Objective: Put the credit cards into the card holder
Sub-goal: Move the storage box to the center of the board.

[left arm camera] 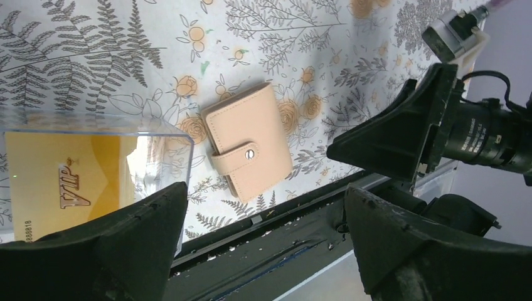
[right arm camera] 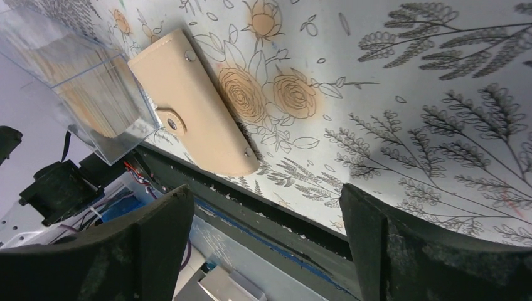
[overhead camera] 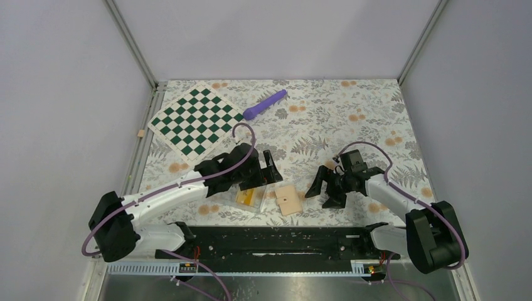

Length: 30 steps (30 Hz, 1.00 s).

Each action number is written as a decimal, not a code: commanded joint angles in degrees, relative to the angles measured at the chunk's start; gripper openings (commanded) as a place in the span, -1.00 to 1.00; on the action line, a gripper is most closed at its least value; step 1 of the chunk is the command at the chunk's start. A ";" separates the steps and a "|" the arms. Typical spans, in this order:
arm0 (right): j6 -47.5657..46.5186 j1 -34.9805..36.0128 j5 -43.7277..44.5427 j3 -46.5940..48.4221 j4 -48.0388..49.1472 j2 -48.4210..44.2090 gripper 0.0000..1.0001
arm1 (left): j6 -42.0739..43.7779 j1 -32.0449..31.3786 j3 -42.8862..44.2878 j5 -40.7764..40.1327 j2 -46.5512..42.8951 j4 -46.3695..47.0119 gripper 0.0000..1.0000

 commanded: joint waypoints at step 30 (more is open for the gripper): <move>0.44 4.13 -4.59 3.41 2.77 4.78 0.57 | 4.40 -9.14 15.52 -14.93 21.50 -23.43 -0.36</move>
